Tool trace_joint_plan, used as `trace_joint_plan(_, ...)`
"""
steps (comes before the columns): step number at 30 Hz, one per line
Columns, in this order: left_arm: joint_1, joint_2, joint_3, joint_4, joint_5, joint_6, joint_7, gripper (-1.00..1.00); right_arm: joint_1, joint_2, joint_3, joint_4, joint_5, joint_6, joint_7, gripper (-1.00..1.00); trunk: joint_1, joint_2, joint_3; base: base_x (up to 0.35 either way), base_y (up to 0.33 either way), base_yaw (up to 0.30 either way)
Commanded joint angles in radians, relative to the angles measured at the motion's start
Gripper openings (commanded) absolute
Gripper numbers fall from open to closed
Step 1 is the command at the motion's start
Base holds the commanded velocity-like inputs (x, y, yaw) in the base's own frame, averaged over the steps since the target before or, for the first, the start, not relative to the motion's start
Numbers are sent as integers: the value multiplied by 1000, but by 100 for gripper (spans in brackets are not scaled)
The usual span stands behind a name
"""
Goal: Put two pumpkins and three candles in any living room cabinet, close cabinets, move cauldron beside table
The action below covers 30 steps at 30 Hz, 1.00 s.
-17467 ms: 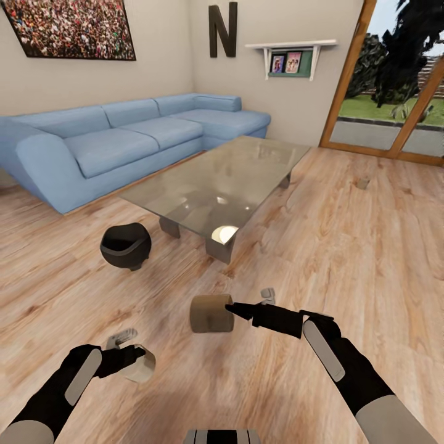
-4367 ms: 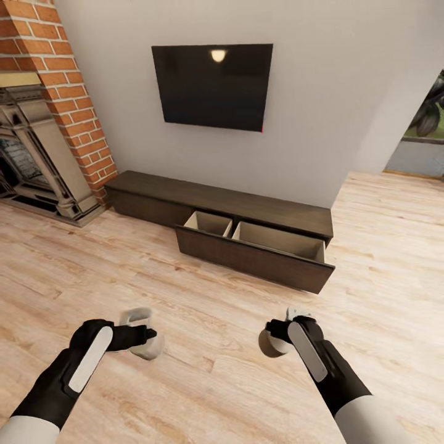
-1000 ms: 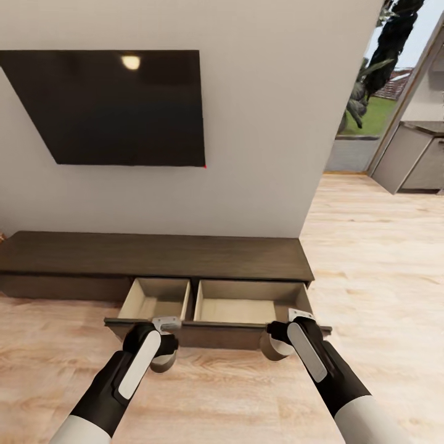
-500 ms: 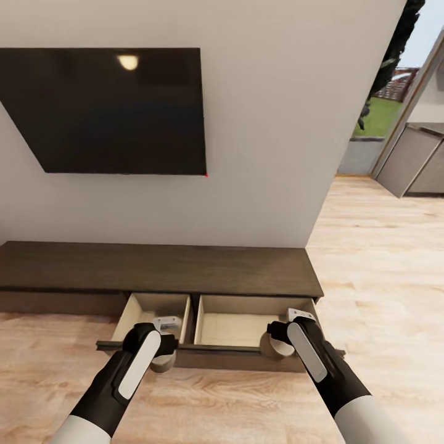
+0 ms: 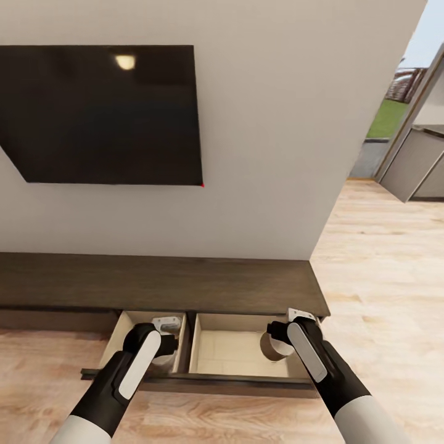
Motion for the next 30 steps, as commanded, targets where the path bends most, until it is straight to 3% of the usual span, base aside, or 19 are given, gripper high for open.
trace_joint_plan(1, -1, 0, -1, -1, 8, 2, 11, -100, -1, -1, 3, -1, -9, 0, -10, -100, 1, -1, -1, 272, -208, 0)
trace_joint_plan(13, -1, -14, -14, 3, 9, -2, 11, -100, -2, -1, 5, 0, -9, -4, -8, -100, 1, -1, -1, 127, -159, 0)
trace_joint_plan(15, -1, -15, -15, 4, 9, -3, -14, -100, -2, 0, 6, 1, -8, -5, -7, -100, 1, -1, -1, 5, -9, 0)
trace_joint_plan(17, -1, -15, -16, 5, 8, -3, -81, -100, -2, 1, 8, 2, -7, -10, -6, -100, 1, -1, -1, 2, -4, 0)
trace_joint_plan(20, -1, -14, -19, 11, 0, -17, -194, -100, -4, 39, 14, 30, -2, -31, -6, -100, 1, -1, -1, 1, -1, 0)
trace_joint_plan(24, -1, -14, -69, 21, -6, -93, -255, -100, -8, 128, 44, 130, 9, -62, -6, -100, 1, -1, -1, 0, 0, 0)
trace_joint_plan(27, -1, -15, -120, 28, -2, -153, -260, -100, -8, 146, 62, 149, 8, -89, -6, -100, 1, -1, -1, 0, 0, 0)
trace_joint_plan(30, -1, -16, -148, 58, -5, -183, -261, -100, -8, 152, 68, 154, 9, -98, -6, -100, 1, -1, -1, 0, 0, 0)
